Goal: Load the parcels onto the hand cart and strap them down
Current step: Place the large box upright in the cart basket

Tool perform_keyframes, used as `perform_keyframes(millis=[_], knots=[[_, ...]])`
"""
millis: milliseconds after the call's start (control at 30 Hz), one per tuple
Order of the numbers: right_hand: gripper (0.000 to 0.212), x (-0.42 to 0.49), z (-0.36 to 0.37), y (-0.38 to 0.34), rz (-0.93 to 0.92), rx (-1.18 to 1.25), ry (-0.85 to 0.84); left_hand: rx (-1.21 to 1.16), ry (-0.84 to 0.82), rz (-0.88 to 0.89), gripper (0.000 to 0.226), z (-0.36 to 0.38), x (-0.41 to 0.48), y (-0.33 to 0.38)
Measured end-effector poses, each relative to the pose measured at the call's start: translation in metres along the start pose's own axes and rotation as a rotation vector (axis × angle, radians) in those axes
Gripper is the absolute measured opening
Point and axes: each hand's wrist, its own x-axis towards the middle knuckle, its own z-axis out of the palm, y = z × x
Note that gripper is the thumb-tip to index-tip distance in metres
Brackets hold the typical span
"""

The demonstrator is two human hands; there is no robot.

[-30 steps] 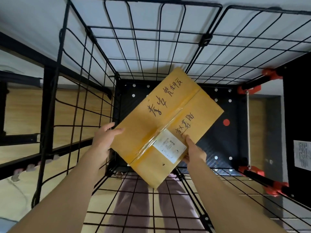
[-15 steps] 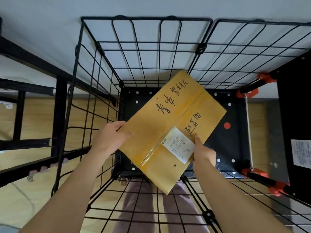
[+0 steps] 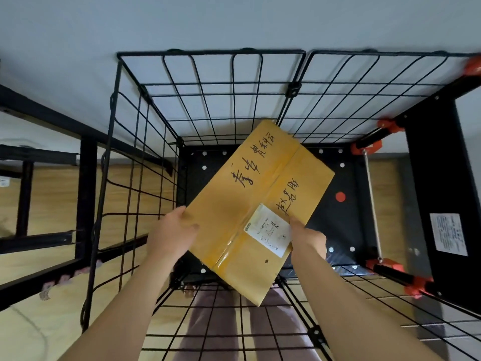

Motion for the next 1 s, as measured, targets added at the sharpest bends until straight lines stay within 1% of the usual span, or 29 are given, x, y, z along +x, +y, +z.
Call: perform_keyframes(millis=[167,267,333,433,500,567,633,667,700,767,800,833,900,933,967,1000], knots=[[0.03,-0.007,0.008,0.012,-0.098,-0.085,0.017,-0.041,-0.009,-0.033,0.039,-0.004,0.009,-0.001],[0.026,-0.005,0.007,0.014,-0.096,-0.089,0.021,-0.059,-0.007,-0.06,0.043,-0.006,0.005,0.003],[0.024,0.004,0.004,0.012,-0.059,-0.051,0.037,-0.059,-0.001,-0.029,0.041,-0.005,-0.001,0.011],[0.022,0.012,0.0,0.011,0.01,-0.029,0.044,-0.017,-0.002,0.034,0.015,-0.002,-0.016,0.019],[0.021,0.014,0.001,0.011,0.016,-0.022,0.036,-0.032,0.008,0.046,0.018,0.0,-0.019,0.02],[0.022,0.017,0.002,0.01,0.026,-0.034,0.037,-0.032,0.004,0.05,0.017,-0.002,-0.015,0.019],[0.029,0.019,0.002,0.013,0.062,-0.016,0.05,-0.088,-0.018,0.018,0.028,-0.005,-0.005,0.015],[0.036,0.02,0.0,0.014,0.1,0.045,0.047,-0.145,-0.038,-0.013,0.031,-0.006,0.001,0.013],[0.042,0.021,-0.001,0.016,0.159,0.167,0.022,-0.174,-0.054,-0.033,0.032,-0.006,0.008,0.01],[0.048,0.028,-0.001,0.027,0.27,0.481,-0.082,-0.113,-0.116,-0.06,0.043,-0.003,0.025,0.003],[0.046,0.032,0.0,0.034,0.306,0.588,-0.145,-0.078,-0.16,-0.07,0.05,0.0,0.031,-0.003],[0.04,0.037,0.001,0.042,0.336,0.619,-0.181,-0.084,-0.208,-0.082,0.058,0.004,0.035,-0.008],[0.021,0.046,0.01,0.053,0.379,0.602,-0.178,-0.172,-0.249,-0.109,0.069,0.013,0.041,-0.016],[0.011,0.055,0.019,0.059,0.403,0.572,-0.168,-0.198,-0.254,-0.119,0.069,0.02,0.045,-0.019],[0.008,0.063,0.029,0.065,0.4,0.519,-0.165,-0.199,-0.252,-0.115,0.066,0.025,0.049,-0.021],[0.017,0.066,0.035,0.066,0.41,0.487,-0.16,-0.188,-0.243,-0.107,0.059,0.026,0.05,-0.021]])
